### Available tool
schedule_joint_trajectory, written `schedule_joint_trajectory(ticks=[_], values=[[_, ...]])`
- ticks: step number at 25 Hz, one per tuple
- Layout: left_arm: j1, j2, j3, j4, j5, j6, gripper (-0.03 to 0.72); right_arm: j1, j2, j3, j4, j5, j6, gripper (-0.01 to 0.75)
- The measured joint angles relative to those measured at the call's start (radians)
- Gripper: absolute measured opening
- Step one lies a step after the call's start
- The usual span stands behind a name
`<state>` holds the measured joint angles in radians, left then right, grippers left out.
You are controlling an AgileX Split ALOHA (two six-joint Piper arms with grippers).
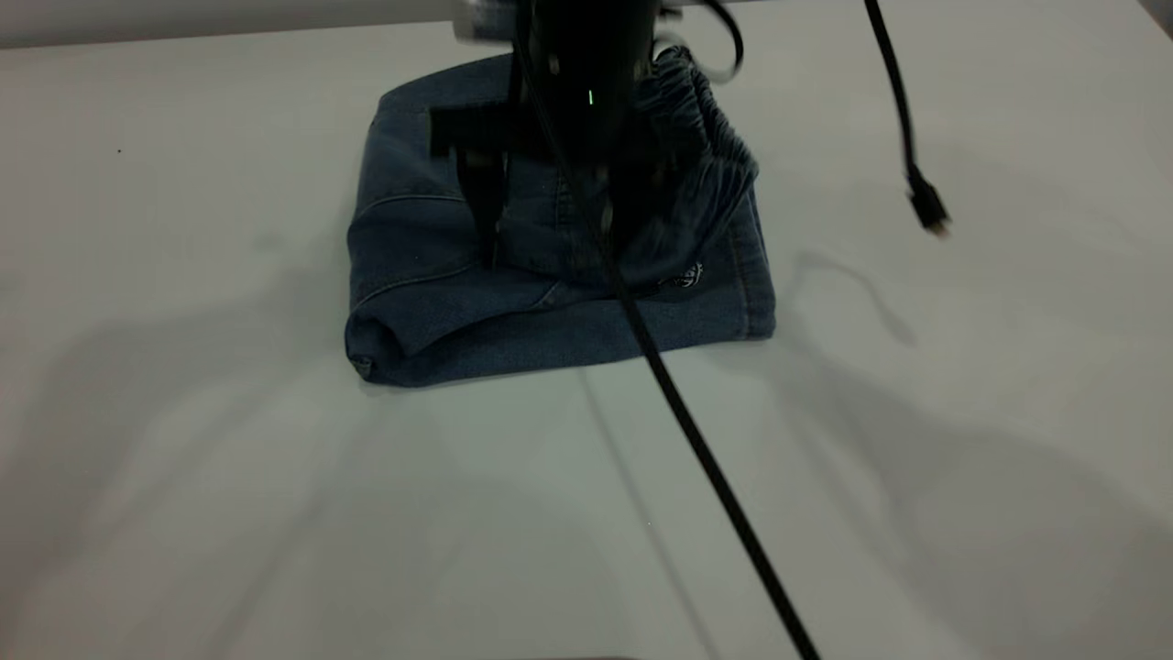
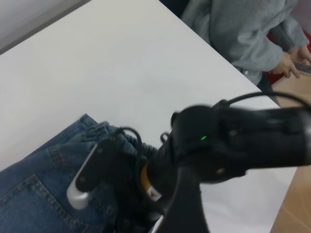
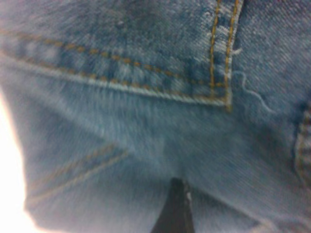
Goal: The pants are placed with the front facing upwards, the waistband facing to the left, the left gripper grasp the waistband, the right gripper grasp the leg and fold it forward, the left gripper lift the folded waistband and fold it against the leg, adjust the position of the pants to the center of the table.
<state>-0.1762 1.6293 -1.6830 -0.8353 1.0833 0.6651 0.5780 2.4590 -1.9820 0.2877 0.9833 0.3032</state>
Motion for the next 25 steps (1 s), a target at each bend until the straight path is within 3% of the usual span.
schedule_joint_trajectory(ticks=[7, 10, 14, 20, 25], values=[[0.0, -0.005, 0.0, 0.0, 0.029, 0.0, 0.57, 0.0, -0.14, -0.202, -0.243, 0.228, -0.071, 0.568], [0.0, -0.04, 0.0, 0.005, 0.036, 0.0, 0.57, 0.0, -0.207, -0.219, -0.35, 0.246, -0.079, 0.568], [0.0, -0.142, 0.0, 0.068, 0.058, -0.007, 0.57, 0.0, -0.3, -0.211, -0.343, 0.257, -0.109, 0.568], [0.0, -0.327, 0.0, 0.204, 0.088, -0.071, 0.57, 0.001, -0.56, -0.043, -0.24, 0.261, -0.253, 0.568], [0.0, -0.451, 0.001, 0.242, 0.088, -0.134, 0.57, 0.001, -0.852, 0.216, -0.226, 0.264, -0.303, 0.568]])
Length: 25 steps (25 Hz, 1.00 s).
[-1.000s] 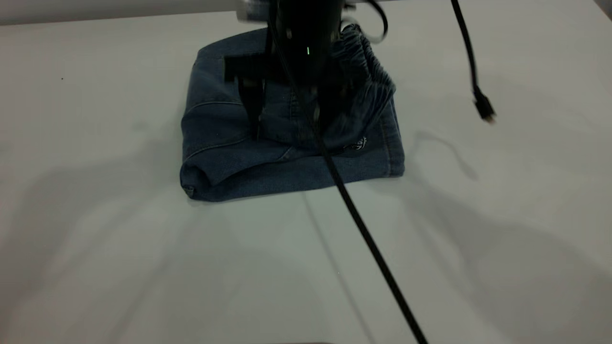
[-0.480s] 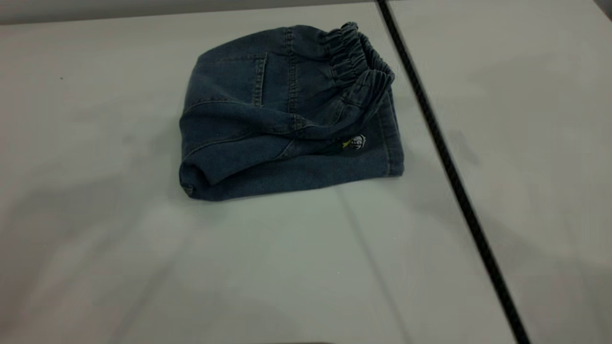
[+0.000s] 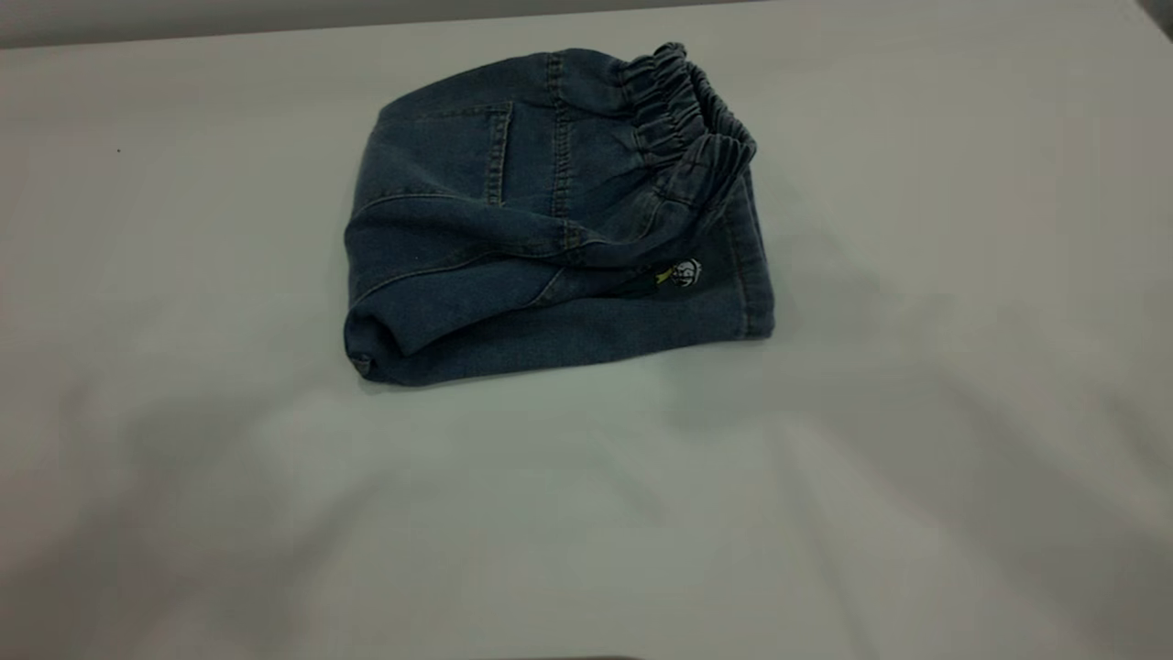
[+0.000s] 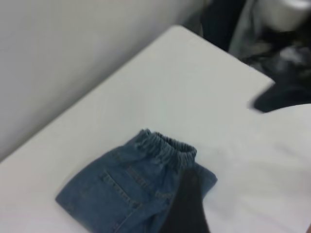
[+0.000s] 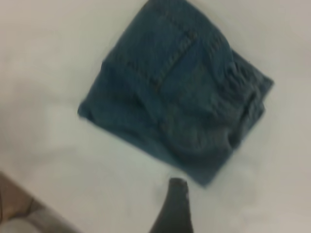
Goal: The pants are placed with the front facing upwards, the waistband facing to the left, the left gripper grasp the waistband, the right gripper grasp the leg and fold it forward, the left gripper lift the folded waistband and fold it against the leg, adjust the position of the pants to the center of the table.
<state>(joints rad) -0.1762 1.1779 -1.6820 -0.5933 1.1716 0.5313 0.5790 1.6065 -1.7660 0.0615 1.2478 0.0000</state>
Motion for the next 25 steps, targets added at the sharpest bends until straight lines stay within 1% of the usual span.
schedule_joint_trajectory(ticks=[5, 8, 13, 18, 21, 25], values=[[0.0, -0.122, 0.075, 0.095, 0.0, -0.078, 0.57, 0.0, -0.293, 0.287, 0.0, 0.005, 0.0, 0.568], [0.0, -0.199, 0.194, 0.169, 0.0, -0.16, 0.57, 0.0, -0.467, 0.451, 0.0, 0.006, 0.0, 0.568], [0.0, -0.343, 0.508, 0.306, 0.0, -0.32, 0.57, 0.0, -0.748, 0.712, -0.004, 0.003, 0.0, 0.568], [0.0, -0.476, 0.821, 0.36, 0.0, -0.418, 0.57, 0.0, -0.945, 0.938, -0.039, -0.035, 0.099, 0.568], [0.0, -0.549, 0.962, 0.382, 0.0, -0.43, 0.57, 0.0, -1.011, 1.059, -0.053, -0.075, 0.133, 0.568], [0.0, -0.648, 1.08, 0.393, 0.0, -0.454, 0.57, 0.0, -1.087, 1.187, -0.049, -0.117, 0.146, 0.568]])
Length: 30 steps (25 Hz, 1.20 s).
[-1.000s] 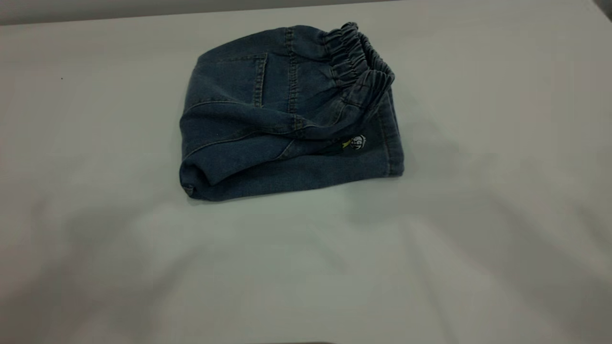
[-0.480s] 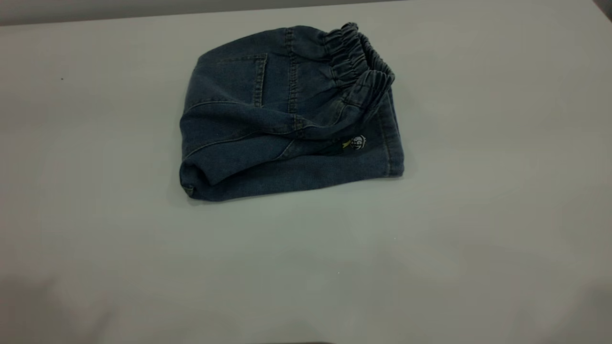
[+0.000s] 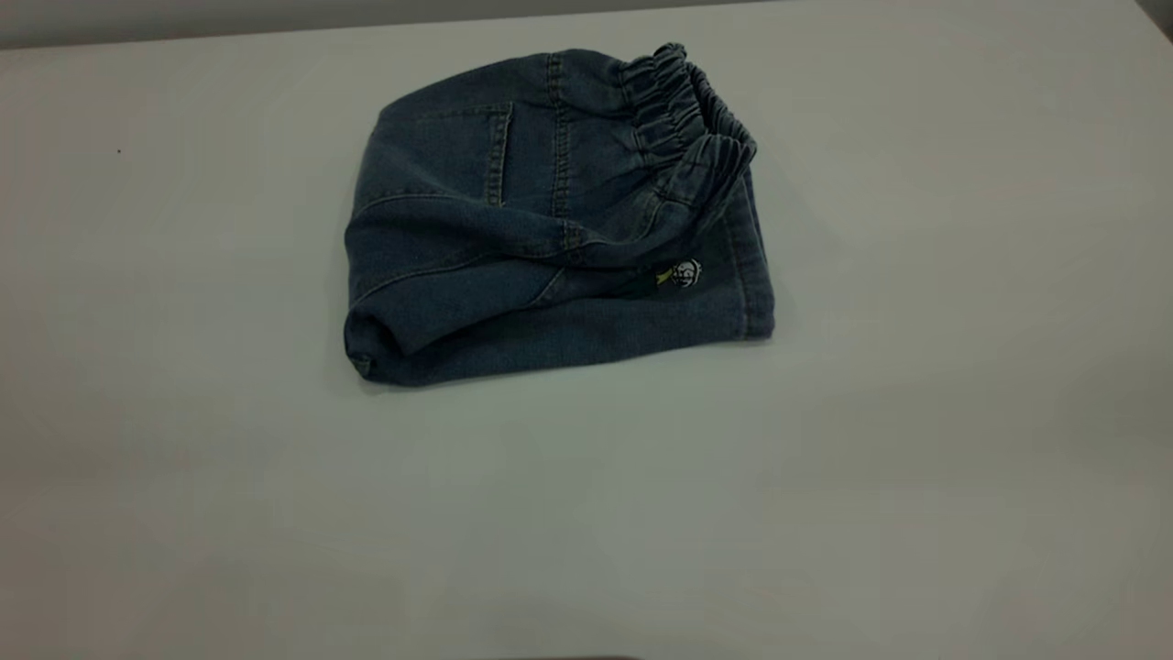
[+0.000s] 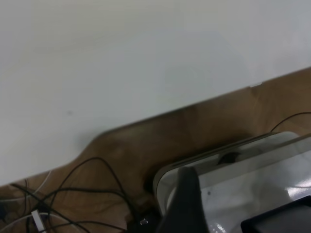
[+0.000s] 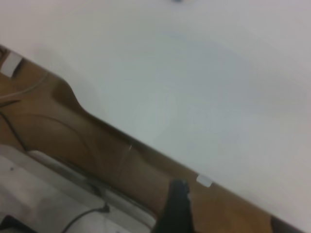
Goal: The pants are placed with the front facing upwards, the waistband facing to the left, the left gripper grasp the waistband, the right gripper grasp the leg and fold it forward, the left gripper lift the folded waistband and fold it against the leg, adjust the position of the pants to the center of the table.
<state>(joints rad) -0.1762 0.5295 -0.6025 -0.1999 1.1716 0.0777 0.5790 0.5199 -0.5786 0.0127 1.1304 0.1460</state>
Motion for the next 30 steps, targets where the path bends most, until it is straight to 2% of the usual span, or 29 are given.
schedule_joint_trajectory(ticks=[7, 27, 29, 30], values=[[0.0, -0.153, 0.071, 0.062, -0.005, -0.001, 0.57, 0.0, -0.098, 0.105, 0.009, -0.006, 0.001, 0.568], [0.0, -0.246, 0.112, 0.096, -0.053, 0.023, 0.57, 0.0, -0.112, 0.112, 0.014, -0.012, 0.001, 0.568], [0.0, -0.246, 0.112, 0.096, -0.053, 0.023, 0.57, -0.012, -0.116, 0.112, 0.015, -0.013, 0.001, 0.568], [0.0, -0.246, 0.112, 0.096, -0.053, 0.023, 0.57, -0.042, -0.117, 0.112, 0.021, -0.013, 0.001, 0.568]])
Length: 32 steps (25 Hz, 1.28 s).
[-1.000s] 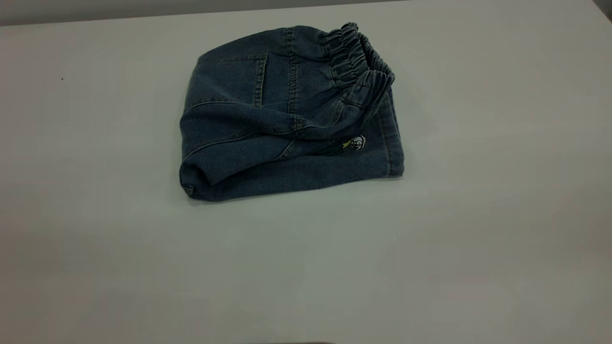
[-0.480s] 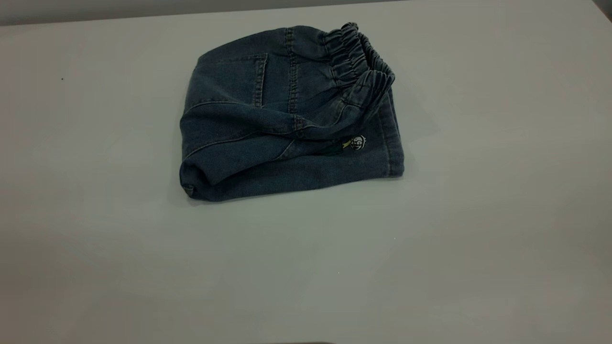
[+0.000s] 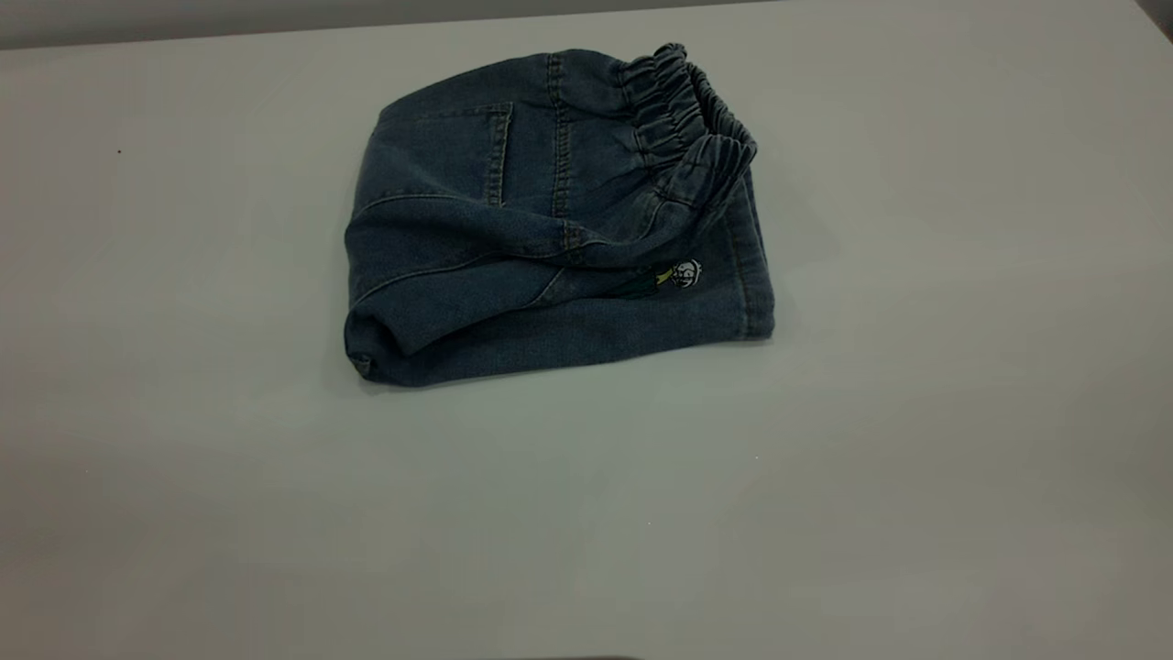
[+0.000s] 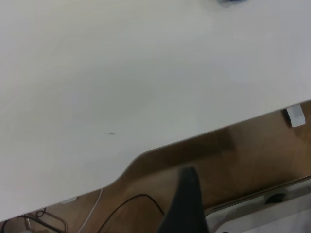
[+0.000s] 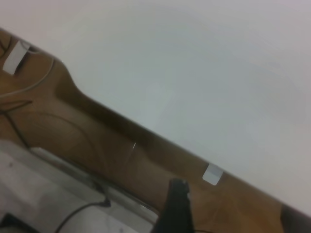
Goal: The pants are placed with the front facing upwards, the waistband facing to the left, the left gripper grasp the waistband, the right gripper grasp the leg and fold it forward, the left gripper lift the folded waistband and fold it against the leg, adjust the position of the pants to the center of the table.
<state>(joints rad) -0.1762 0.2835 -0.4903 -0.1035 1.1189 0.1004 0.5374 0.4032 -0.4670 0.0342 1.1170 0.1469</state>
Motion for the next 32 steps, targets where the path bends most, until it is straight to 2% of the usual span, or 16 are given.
schedule_joint_trajectory(ticks=[2, 5, 7, 9, 17, 32], values=[[0.025, -0.001, 0.0, -0.001, 0.0, 0.0, 0.57, -0.093, -0.007, 0.0, 0.005, 0.0, 0.0, 0.568], [0.096, -0.024, 0.0, -0.001, 0.0, 0.001, 0.57, -0.286, -0.049, 0.0, 0.005, 0.0, 0.0, 0.568], [0.138, -0.06, 0.0, -0.001, 0.0, 0.001, 0.57, -0.378, -0.111, 0.0, 0.003, 0.0, 0.0, 0.568], [0.164, -0.107, 0.0, -0.001, 0.0, 0.001, 0.57, -0.43, -0.185, 0.0, 0.004, 0.002, 0.0, 0.568], [0.17, -0.296, 0.0, -0.003, 0.005, 0.002, 0.57, -0.447, -0.399, 0.0, 0.004, 0.01, 0.0, 0.568], [0.17, -0.302, 0.0, -0.004, 0.009, 0.002, 0.57, -0.447, -0.414, 0.0, 0.004, 0.01, 0.0, 0.568]])
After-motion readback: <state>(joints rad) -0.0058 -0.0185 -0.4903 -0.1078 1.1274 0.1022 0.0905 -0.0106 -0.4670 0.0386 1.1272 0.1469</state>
